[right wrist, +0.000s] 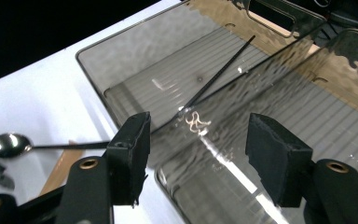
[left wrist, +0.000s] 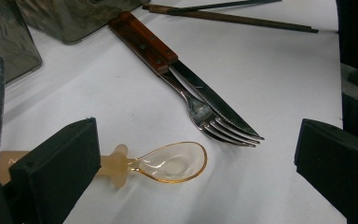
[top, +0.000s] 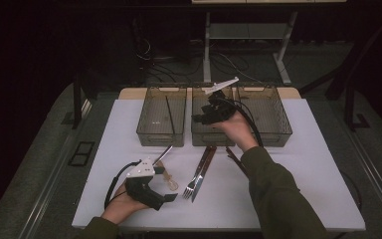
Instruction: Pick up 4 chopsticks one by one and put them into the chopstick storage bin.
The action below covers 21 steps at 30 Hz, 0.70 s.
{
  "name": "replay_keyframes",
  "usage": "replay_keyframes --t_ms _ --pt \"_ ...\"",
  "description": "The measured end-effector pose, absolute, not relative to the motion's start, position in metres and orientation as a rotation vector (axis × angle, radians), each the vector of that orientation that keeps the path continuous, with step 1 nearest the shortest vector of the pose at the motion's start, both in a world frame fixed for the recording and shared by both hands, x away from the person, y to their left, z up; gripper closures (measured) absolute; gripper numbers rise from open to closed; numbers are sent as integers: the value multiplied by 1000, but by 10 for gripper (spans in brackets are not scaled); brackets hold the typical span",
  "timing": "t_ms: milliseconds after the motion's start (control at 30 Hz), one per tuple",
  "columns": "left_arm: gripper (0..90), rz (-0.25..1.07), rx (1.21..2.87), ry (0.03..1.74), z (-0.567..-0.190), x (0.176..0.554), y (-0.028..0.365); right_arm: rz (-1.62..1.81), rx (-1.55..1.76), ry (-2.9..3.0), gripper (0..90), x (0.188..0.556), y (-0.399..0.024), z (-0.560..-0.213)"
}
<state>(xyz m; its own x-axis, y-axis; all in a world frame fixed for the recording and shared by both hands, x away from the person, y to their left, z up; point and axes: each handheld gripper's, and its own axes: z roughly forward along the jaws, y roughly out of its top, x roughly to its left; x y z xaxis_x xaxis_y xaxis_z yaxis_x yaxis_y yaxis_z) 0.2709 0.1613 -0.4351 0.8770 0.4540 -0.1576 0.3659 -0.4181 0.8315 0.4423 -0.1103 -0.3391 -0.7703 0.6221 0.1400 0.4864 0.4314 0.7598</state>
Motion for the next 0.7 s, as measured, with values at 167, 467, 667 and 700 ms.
replay_keyframes --t_ms 167,467,667,700 --pt "0 111 2066 588 -435 272 163 1256 960 2514 390 432 -127 -338" --pt "0 115 2064 596 -436 271 164 1285 916 2505 380 414 -156 -338" --pt "0 119 2062 592 -436 272 165 1321 896 2497 375 401 -176 -341" --pt "0 118 2060 592 -436 272 165 1323 899 2498 375 399 -179 -342"
